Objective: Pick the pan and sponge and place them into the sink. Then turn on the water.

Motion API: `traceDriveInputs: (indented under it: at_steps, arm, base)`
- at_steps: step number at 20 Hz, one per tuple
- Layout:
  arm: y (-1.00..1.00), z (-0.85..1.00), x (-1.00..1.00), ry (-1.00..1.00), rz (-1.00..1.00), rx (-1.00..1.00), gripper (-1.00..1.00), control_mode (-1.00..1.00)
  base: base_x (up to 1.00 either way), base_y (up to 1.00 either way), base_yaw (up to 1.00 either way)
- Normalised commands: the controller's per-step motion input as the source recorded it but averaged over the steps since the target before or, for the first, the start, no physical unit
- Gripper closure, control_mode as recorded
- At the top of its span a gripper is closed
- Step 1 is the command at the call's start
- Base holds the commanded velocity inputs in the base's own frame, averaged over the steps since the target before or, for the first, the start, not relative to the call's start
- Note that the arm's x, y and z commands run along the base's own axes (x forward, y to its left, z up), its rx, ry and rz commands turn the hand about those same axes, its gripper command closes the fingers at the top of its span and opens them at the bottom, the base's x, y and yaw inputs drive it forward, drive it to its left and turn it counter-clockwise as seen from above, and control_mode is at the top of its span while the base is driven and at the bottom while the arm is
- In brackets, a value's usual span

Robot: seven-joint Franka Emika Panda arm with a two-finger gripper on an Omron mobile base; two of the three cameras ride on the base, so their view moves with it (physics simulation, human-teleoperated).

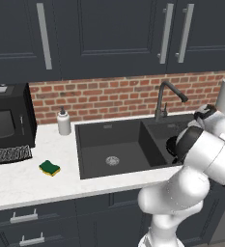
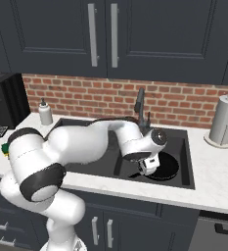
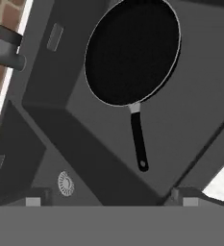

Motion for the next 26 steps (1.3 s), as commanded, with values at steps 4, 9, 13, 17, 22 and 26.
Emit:
traceDriveInputs:
  at_steps: [4,9,13,17,22,26]
  arm:
    - [0.02,0.57,-0.76,-0.26,0.04,0.0,-1.0,-1.0]
    - [0.39,0.61,-0.63,-0.08,0.07,-0.12,-1.0,-1.0]
    - [0.7,0.51,-0.51,-0.07,0.04,-0.18,-1.0,-1.0]
    - [0.92,0.5,-0.4,0.0,0.03,-0.26,-1.0,-1.0]
    - [0.99,0.55,-0.3,0.01,0.04,-0.26,-1.0,-1.0]
    - [1.0,0.48,-0.25,0.02,0.06,-0.27,-1.0,-1.0]
  base:
    - [0.0,0.0,0.0]
    - [0.0,0.0,0.0]
    - [0.0,0.0,0.0]
    - [0.0,0.0,0.0]
    - [0.0,0.0,0.0]
    - [0.0,0.0,0.0]
